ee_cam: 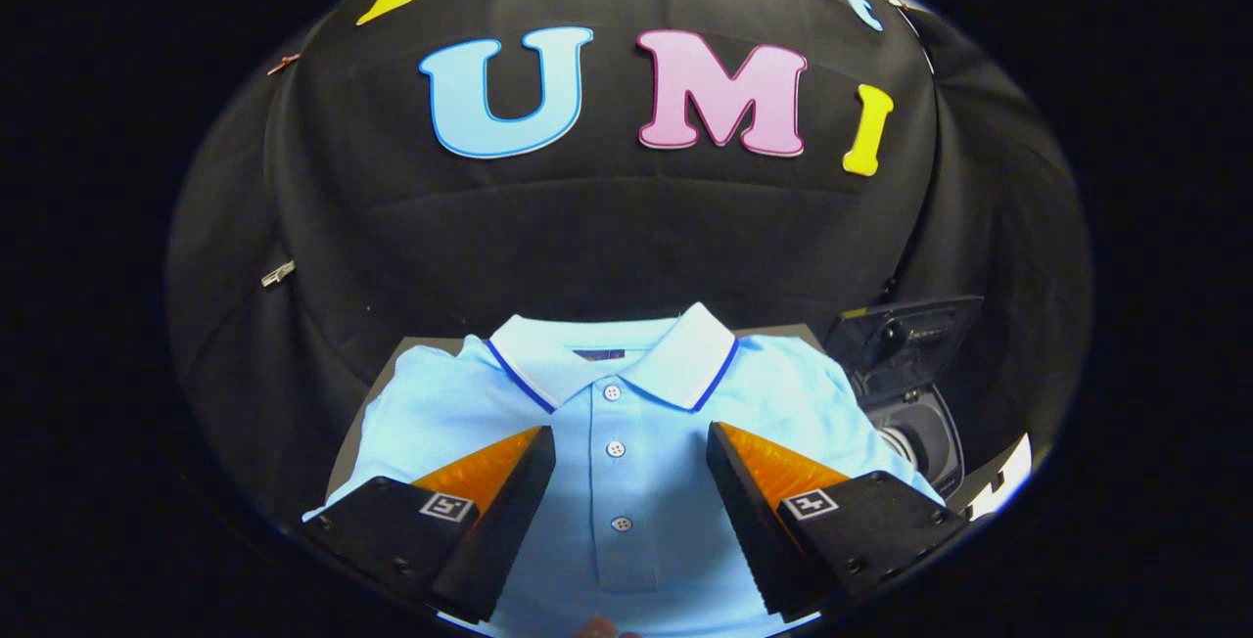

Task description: Put the clothes into the washing machine and then close the washing machine lid.

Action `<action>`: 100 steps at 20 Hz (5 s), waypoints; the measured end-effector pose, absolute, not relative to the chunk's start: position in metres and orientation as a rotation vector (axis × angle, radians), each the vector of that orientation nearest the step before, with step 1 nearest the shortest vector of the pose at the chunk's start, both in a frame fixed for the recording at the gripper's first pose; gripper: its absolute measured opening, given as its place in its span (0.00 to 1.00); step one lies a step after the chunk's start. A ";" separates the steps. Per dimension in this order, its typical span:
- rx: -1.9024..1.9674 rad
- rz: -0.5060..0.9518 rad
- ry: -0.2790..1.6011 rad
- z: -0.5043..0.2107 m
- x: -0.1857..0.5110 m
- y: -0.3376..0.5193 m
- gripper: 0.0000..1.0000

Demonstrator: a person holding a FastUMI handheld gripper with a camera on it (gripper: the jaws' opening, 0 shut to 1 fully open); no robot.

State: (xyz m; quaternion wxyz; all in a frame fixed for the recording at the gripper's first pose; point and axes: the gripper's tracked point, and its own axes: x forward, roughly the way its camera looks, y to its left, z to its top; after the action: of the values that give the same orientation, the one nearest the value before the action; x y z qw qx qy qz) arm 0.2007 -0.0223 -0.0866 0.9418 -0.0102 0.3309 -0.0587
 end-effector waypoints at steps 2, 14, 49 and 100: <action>-0.041 -0.116 0.709 -0.092 0.201 -0.021 0.99; -0.057 -0.185 0.932 -0.104 0.206 -0.026 0.99; -0.034 -0.172 0.676 -0.054 0.201 -0.027 0.05; -0.169 -0.230 0.539 0.045 0.205 -0.383 0.05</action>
State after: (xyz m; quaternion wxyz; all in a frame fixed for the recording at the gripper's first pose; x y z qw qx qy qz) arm 0.2055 -0.3825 0.0454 0.9539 -0.0834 0.2651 -0.1132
